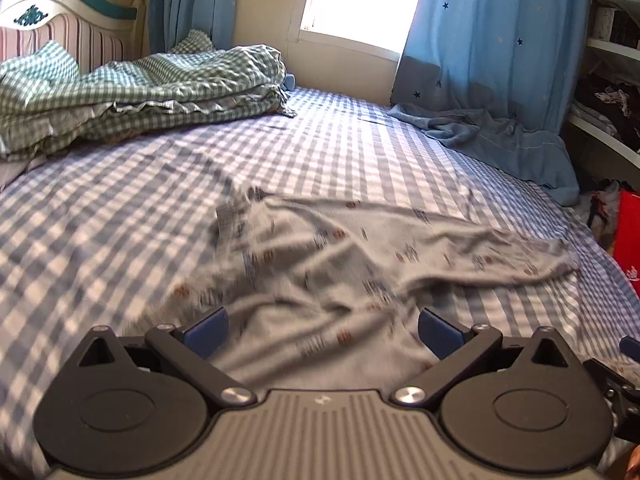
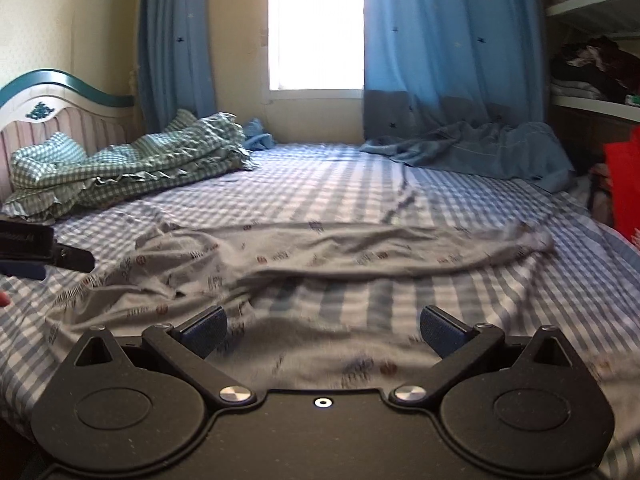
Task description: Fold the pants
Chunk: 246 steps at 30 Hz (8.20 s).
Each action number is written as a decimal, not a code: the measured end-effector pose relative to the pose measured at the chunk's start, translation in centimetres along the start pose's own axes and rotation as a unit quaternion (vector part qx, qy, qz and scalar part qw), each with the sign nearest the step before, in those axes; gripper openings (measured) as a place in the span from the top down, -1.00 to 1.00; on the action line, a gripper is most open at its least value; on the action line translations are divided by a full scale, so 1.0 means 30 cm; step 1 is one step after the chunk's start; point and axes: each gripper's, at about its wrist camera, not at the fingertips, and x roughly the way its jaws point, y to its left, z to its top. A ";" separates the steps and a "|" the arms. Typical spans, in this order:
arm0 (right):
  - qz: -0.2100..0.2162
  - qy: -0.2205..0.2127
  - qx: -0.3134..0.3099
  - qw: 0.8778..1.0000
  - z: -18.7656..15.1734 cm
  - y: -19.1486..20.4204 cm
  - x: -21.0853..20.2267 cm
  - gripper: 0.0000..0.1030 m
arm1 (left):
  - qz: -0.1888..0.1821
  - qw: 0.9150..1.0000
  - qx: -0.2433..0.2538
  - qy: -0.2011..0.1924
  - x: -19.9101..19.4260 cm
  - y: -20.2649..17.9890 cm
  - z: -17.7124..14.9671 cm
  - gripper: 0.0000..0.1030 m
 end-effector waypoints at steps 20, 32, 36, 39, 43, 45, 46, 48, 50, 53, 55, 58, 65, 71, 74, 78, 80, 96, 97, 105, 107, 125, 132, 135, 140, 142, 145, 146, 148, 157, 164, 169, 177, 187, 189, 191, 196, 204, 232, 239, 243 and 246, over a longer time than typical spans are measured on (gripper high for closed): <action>0.278 0.117 -0.247 0.921 0.467 -0.184 1.067 -0.95 | -0.038 0.961 0.267 0.058 1.002 0.024 0.481 -1.00; 0.308 0.184 -0.225 0.906 0.494 -0.278 1.428 -0.24 | -0.142 0.938 0.295 0.115 1.206 -0.037 0.485 -0.99; 0.311 0.200 -0.241 0.897 0.476 -0.252 1.458 -0.04 | -0.151 0.925 0.322 0.137 1.233 -0.074 0.480 -0.61; 0.321 0.210 -0.247 0.890 0.470 -0.242 1.464 -0.02 | -0.179 0.917 0.315 0.164 1.245 -0.065 0.485 -0.29; 0.304 0.226 -0.255 0.890 0.459 -0.232 1.483 0.42 | -0.180 0.913 0.309 0.194 1.255 -0.062 0.484 0.39; 0.302 0.224 -0.253 0.891 0.452 -0.229 1.478 0.50 | -0.166 0.911 0.324 0.191 1.239 -0.078 0.474 0.86; 0.302 0.220 -0.256 0.891 0.448 -0.224 1.470 0.67 | -0.150 0.912 0.334 0.186 1.227 -0.095 0.466 0.92; 0.290 0.201 -0.273 0.895 0.431 -0.205 1.441 0.95 | -0.123 0.915 0.345 0.172 1.201 -0.122 0.453 0.99; 0.280 0.188 -0.289 0.896 0.414 -0.187 1.415 1.00 | -0.101 0.917 0.354 0.154 1.175 -0.143 0.446 1.00; 0.259 0.160 -0.299 0.904 0.422 -0.174 1.390 1.00 | -0.080 0.925 0.353 0.120 1.139 -0.162 0.463 1.00; 0.245 0.142 -0.299 0.911 0.446 -0.168 1.384 1.00 | -0.075 0.929 0.350 0.100 1.126 -0.161 0.488 1.00; 0.224 0.131 -0.306 0.916 0.478 -0.153 1.415 1.00 | -0.075 0.936 0.326 0.106 1.173 -0.140 0.522 1.00; 0.254 0.157 -0.270 0.916 0.464 -0.147 1.532 0.92 | -0.110 0.951 0.263 0.116 1.241 0.000 0.547 0.88; 0.339 0.144 -0.224 0.903 0.503 -0.160 1.488 0.15 | -0.135 0.961 0.230 0.067 1.098 0.182 0.628 -0.36; 0.362 0.153 -0.228 0.891 0.509 -0.145 1.484 -0.19 | -0.144 0.956 0.242 0.089 1.052 0.257 0.623 -0.39; 0.374 0.183 -0.236 0.878 0.483 -0.116 1.504 -0.19 | -0.140 0.949 0.236 0.155 1.052 0.346 0.562 -0.39; 0.383 0.191 -0.241 0.871 0.467 -0.092 1.508 -0.14 | -0.138 0.950 0.220 0.175 1.067 0.372 0.539 -0.37; 0.384 0.205 -0.272 0.858 0.459 0.028 1.558 0.33 | -0.140 0.949 0.151 0.237 1.066 0.464 0.517 0.92; 0.384 0.209 -0.274 0.856 0.461 0.018 1.551 0.33 | -0.133 0.950 0.165 0.230 1.054 0.446 0.516 0.92; 0.358 0.217 -0.286 0.862 0.454 0.033 1.533 0.95 | -0.066 0.956 0.235 0.165 0.972 0.368 0.515 0.94; 0.344 0.203 -0.293 0.869 0.450 0.037 1.503 0.98 | -0.058 0.956 0.251 0.138 0.940 0.343 0.509 0.94; 0.159 -0.045 -0.325 0.931 0.300 0.062 0.627 1.00 | -0.040 0.892 0.427 -0.140 0.317 0.151 0.249 0.94; 0.138 -0.047 -0.331 0.932 0.129 0.104 0.319 1.00 | -0.049 0.832 0.520 -0.185 0.123 0.144 -0.023 0.94; 0.136 -0.039 -0.348 0.927 0.042 0.139 0.213 1.00 | -0.052 0.819 0.540 -0.186 0.089 0.152 -0.134 0.94; 0.130 -0.016 -0.370 0.920 -0.118 0.206 0.108 1.00 | -0.052 0.808 0.559 -0.176 0.082 0.175 -0.293 0.95; 0.122 -0.013 -0.390 0.913 -0.192 0.240 0.092 1.00 | -0.044 0.799 0.574 -0.172 0.095 0.174 -0.352 0.95; 0.113 -0.015 -0.390 0.914 -0.255 0.259 0.087 1.00 | -0.037 0.789 0.589 -0.171 0.111 0.178 -0.419 0.95; 0.110 -0.017 -0.388 0.915 -0.267 0.261 0.086 1.00 | -0.033 0.786 0.593 -0.173 0.112 0.179 -0.434 0.95; 0.103 -0.020 -0.392 0.914 -0.287 0.265 0.084 1.00 | -0.029 0.778 0.601 -0.177 0.110 0.184 -0.467 0.95; 0.115 -0.017 -0.409 0.905 -0.335 0.293 0.050 1.00 | -0.017 0.770 0.612 -0.181 0.108 0.225 -0.537 0.95; 0.133 -0.020 -0.415 0.900 -0.328 0.334 0.011 1.00 | 0.001 0.755 0.628 -0.190 0.085 0.258 -0.510 0.95; 0.146 -0.002 -0.418 0.897 -0.361 0.362 0.028 1.00 | -0.021 0.756 0.638 -0.146 0.115 0.288 -0.560 0.95; 0.142 0.012 -0.419 0.897 -0.384 0.367 0.036 0.95 | -0.041 0.793 0.594 -0.126 0.097 0.297 -0.553 0.56; 0.144 -0.009 -0.346 0.927 -0.322 0.280 -0.030 -0.04 | -0.134 0.898 0.400 -0.124 -0.101 0.247 -0.387 -0.76; 0.125 -0.021 -0.335 0.933 -0.294 0.254 -0.029 -0.30 | -0.146 0.907 0.372 -0.136 -0.104 0.188 -0.365 -0.81; 0.102 -0.034 -0.316 0.943 -0.253 0.232 0.003 -0.45 | -0.135 0.931 0.310 -0.140 -0.065 0.115 -0.349 -0.89; 0.035 0.003 -0.256 0.966 -0.217 0.163 0.139 -0.52 | -0.112 0.959 0.256 -0.045 0.105 0.001 -0.389 -0.89; 0.018 0.047 -0.231 0.972 -0.287 -0.092 0.059 -0.71 | -0.081 0.966 0.247 -0.016 0.068 -0.037 -0.424 -0.96; -0.022 0.236 -0.016 0.971 0.209 -0.663 0.739 -0.10 | -0.176 0.936 0.302 0.033 0.255 -0.650 -0.451 -0.40; -0.084 0.270 -0.029 0.959 0.250 -0.672 0.892 -0.05 | -0.114 0.915 0.386 -0.011 0.218 -0.719 -0.524 -0.14; -0.096 0.291 -0.023 0.952 0.222 -0.700 0.925 0.92 | -0.104 0.911 0.399 -0.007 0.213 -0.728 -0.529 0.79; -0.082 0.262 0.023 0.961 0.225 -0.752 0.870 1.00 | -0.120 0.916 0.382 0.002 0.207 -0.722 -0.516 0.96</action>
